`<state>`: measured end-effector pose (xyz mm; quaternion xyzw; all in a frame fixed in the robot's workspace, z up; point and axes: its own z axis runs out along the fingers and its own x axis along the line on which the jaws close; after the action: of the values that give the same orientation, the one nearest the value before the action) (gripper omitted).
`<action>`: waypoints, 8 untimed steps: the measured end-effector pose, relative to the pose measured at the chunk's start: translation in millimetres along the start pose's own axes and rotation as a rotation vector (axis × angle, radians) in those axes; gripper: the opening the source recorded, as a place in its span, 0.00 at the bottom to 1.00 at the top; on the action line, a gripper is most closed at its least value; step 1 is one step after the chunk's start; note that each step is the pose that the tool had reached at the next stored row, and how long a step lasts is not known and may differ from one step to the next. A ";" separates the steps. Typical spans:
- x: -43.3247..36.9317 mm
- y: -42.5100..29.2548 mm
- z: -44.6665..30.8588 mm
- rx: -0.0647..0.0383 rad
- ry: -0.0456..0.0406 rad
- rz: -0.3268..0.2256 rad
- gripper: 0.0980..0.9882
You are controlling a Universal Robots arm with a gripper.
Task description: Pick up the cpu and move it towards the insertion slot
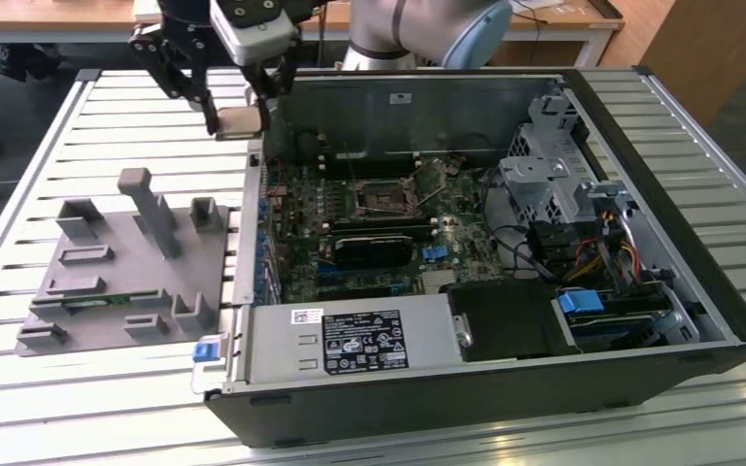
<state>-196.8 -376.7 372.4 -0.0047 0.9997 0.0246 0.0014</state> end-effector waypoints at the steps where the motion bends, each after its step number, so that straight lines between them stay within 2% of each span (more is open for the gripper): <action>1: -4.2 0.1 0.2 0.000 0.0000 0.000 0.50; 8: -32.3 2.0 1.3 0.000 0.0001 0.000 0.50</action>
<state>-164.6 -374.3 371.4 -0.0047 0.9997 0.0246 0.0013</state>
